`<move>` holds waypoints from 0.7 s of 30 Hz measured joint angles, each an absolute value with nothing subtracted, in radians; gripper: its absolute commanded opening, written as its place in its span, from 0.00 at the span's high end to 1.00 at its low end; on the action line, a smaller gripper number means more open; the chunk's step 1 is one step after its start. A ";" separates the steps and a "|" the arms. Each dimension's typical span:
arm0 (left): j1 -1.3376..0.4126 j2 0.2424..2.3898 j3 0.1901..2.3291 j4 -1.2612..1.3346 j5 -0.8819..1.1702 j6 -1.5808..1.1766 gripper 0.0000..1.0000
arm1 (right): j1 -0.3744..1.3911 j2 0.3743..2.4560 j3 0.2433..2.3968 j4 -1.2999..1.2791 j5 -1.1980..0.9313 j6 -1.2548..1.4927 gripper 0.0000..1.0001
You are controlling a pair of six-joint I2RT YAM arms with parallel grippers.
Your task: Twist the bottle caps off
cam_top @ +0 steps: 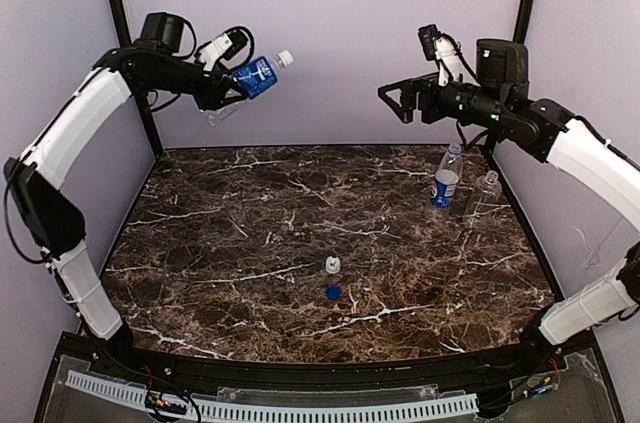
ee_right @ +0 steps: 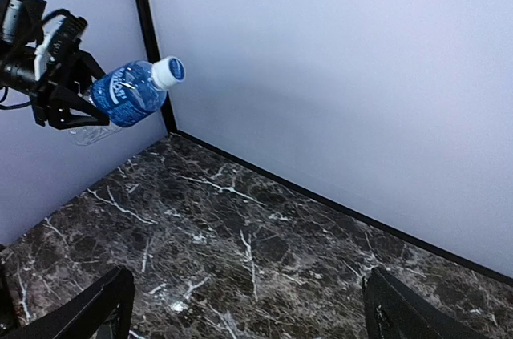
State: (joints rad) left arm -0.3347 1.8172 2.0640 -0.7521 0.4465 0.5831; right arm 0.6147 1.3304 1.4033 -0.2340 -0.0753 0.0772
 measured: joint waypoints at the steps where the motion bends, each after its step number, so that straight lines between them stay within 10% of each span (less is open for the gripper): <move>1: -0.340 1.747 2.043 -0.759 0.453 0.604 0.60 | 0.632 1.340 1.430 -0.233 -0.092 0.086 0.03; 10: -0.488 1.120 1.392 -0.539 0.436 0.694 0.66 | 0.870 1.494 1.684 -0.175 -0.268 0.095 0.04; 21: -0.581 1.055 1.115 -0.255 0.380 0.714 0.67 | 0.983 1.602 1.749 -0.211 -0.339 0.031 0.13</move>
State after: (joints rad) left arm -0.5812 1.0546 1.1152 -0.2554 0.3801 0.7136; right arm 0.9833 1.6020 1.7489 -0.2111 -0.3386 0.0307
